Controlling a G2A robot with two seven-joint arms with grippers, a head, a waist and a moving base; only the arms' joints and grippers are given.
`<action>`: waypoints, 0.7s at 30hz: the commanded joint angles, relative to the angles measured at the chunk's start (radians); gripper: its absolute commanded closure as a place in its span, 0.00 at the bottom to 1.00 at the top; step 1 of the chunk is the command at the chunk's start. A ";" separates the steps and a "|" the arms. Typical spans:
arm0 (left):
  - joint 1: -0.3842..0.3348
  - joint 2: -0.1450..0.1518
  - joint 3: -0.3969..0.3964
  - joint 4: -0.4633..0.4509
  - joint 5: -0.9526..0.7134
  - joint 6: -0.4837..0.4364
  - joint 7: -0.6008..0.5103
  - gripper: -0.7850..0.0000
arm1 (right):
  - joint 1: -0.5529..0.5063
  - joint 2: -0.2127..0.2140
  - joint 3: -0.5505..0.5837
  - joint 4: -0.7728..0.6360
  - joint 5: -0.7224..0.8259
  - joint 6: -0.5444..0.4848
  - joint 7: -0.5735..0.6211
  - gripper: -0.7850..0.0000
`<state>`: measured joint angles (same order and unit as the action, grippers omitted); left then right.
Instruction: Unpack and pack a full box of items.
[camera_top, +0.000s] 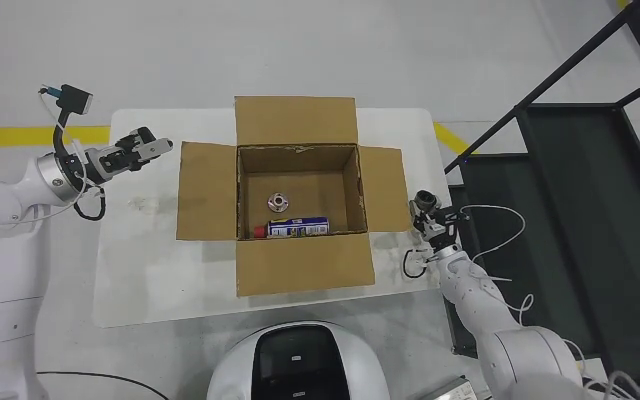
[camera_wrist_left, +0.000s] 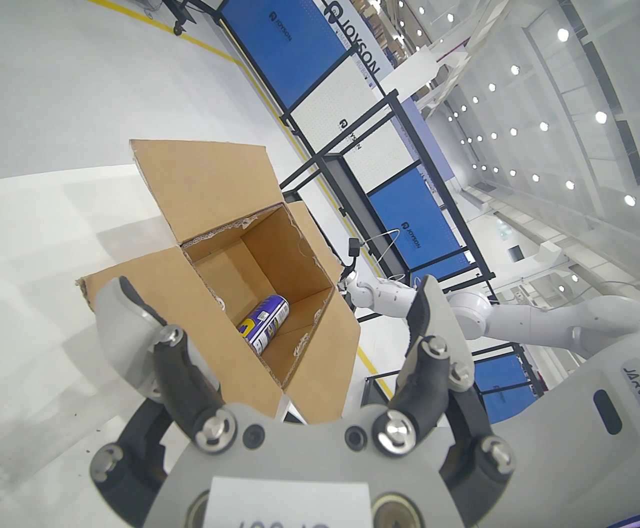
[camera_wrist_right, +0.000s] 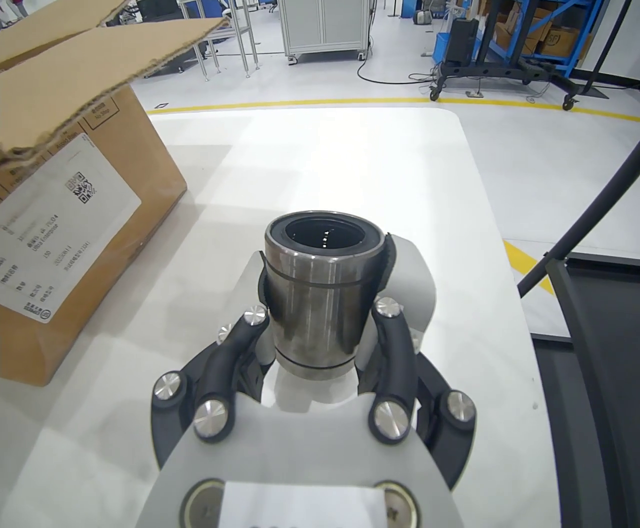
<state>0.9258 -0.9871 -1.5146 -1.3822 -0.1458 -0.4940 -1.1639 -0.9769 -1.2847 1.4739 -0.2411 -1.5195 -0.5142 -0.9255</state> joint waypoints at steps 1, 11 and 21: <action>0.000 0.000 0.000 0.000 0.000 0.000 0.000 0.00 | 0.002 0.000 -0.005 0.007 -0.001 0.002 -0.003 0.90; 0.000 0.000 0.000 0.000 0.000 0.000 0.000 0.00 | 0.001 -0.006 -0.032 0.037 0.005 0.048 0.019 0.00; 0.000 0.000 0.000 0.000 0.000 0.000 0.000 0.00 | -0.034 0.007 -0.031 0.025 0.046 0.005 -0.055 0.00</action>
<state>0.9258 -0.9871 -1.5146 -1.3822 -0.1458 -0.4940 -1.1639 -1.0073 -1.2800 1.4425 -0.2127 -1.4742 -0.5050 -0.9662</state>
